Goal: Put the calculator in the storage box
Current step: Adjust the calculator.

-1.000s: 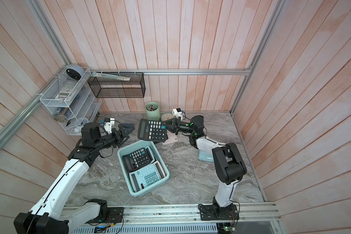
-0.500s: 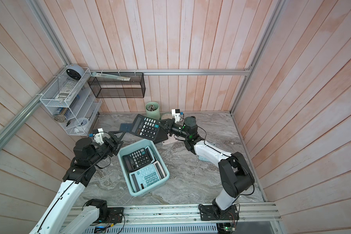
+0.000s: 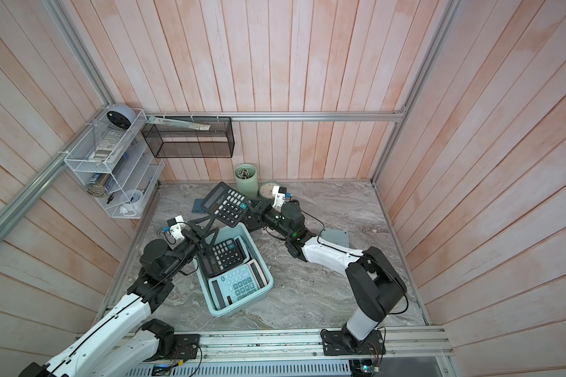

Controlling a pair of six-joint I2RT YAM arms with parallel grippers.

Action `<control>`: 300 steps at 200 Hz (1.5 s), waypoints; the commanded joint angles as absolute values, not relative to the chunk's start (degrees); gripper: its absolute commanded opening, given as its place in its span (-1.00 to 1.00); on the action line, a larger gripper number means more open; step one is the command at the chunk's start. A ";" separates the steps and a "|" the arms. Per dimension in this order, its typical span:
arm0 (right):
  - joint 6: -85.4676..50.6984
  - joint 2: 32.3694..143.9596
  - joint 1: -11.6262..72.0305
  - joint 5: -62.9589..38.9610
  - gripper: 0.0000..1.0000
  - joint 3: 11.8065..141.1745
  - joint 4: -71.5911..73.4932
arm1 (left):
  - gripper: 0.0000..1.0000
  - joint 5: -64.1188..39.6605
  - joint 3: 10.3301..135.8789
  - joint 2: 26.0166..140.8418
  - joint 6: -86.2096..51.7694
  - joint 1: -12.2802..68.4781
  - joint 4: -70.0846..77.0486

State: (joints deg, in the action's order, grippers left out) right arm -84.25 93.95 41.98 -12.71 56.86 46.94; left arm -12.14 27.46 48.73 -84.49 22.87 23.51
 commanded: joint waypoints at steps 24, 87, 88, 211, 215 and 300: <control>-85.92 92.99 44.48 -4.39 -1.00 55.13 53.50 | 0.37 -8.27 26.43 53.85 -87.24 25.62 39.56; -87.36 93.88 46.53 -1.83 -1.00 54.98 56.94 | 0.48 -6.13 26.24 60.45 -88.23 27.07 46.01; -87.36 93.87 46.60 -1.84 -1.00 55.00 56.95 | 0.48 -6.05 26.21 60.50 -88.24 27.11 46.07; -87.50 93.54 48.96 -0.11 -0.96 51.65 58.93 | -1.00 -5.82 27.53 65.50 -87.96 27.24 50.41; -87.38 93.52 48.91 -0.16 -0.90 51.47 58.95 | -1.00 -5.92 27.65 65.30 -87.65 27.13 49.88; -74.08 84.89 39.34 -14.69 0.03 45.66 43.03 | -1.00 -27.19 38.76 61.52 -73.70 18.65 19.99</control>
State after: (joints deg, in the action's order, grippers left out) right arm -80.23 88.16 43.00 -7.07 45.63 49.76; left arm -17.32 33.93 62.98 -80.84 21.28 29.61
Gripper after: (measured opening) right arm 0.503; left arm 0.045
